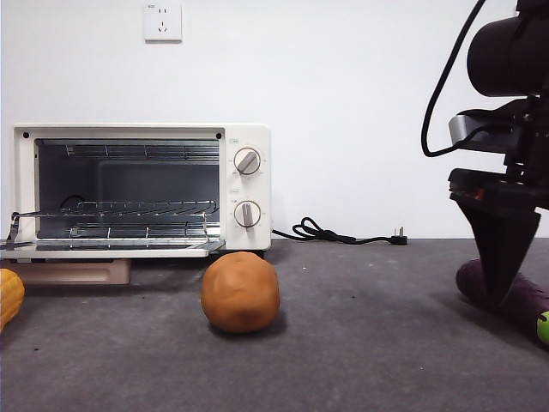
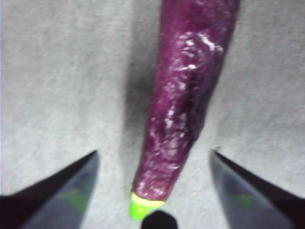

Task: Take the eggplant from the table,put the eggplant in the oven

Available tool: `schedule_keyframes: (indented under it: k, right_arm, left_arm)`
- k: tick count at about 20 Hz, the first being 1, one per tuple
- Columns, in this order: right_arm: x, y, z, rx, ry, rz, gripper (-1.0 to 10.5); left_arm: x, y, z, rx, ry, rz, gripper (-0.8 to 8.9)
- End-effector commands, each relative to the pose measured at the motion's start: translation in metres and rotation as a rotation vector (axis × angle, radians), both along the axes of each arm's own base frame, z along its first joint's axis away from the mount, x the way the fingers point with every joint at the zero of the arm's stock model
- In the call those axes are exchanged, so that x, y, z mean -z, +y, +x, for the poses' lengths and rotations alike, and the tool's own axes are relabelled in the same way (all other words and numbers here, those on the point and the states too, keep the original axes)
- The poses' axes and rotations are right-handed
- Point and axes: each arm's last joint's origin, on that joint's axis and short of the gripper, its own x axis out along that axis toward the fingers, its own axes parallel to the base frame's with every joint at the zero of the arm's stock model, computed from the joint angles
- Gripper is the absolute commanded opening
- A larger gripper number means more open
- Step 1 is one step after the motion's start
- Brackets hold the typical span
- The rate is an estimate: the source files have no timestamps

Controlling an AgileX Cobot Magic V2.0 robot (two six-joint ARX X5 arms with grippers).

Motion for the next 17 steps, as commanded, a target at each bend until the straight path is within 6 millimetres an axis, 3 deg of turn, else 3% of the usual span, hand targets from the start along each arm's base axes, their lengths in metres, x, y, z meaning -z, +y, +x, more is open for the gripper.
schedule_keyframes:
  k: [1, 6, 9, 13, 17]
  right_arm:
    - [0.007, 0.000, 0.000, 0.032, 0.005, -0.018, 3.4]
    - [0.029, 0.002, 0.007, 0.031, 0.086, -0.051, 2.1]
    - [0.031, 0.003, 0.010, 0.022, 0.066, -0.046, -0.1]
    - [0.019, 0.002, 0.006, 0.005, 0.027, -0.036, -0.1]
    - [-0.014, -0.003, -0.008, -0.006, -0.074, 0.018, -0.1]
  left_arm:
    - [0.000, -0.001, 0.000, 0.026, -0.003, -0.031, -0.06]
    - [0.000, -0.001, -0.001, 0.040, -0.004, -0.041, -0.06]
    - [0.000, -0.001, -0.001, 0.040, -0.005, -0.041, -0.06]
    - [-0.001, -0.001, -0.001, 0.040, -0.006, -0.041, -0.06]
    - [-0.001, -0.001, 0.000, 0.040, -0.008, -0.040, -0.06]
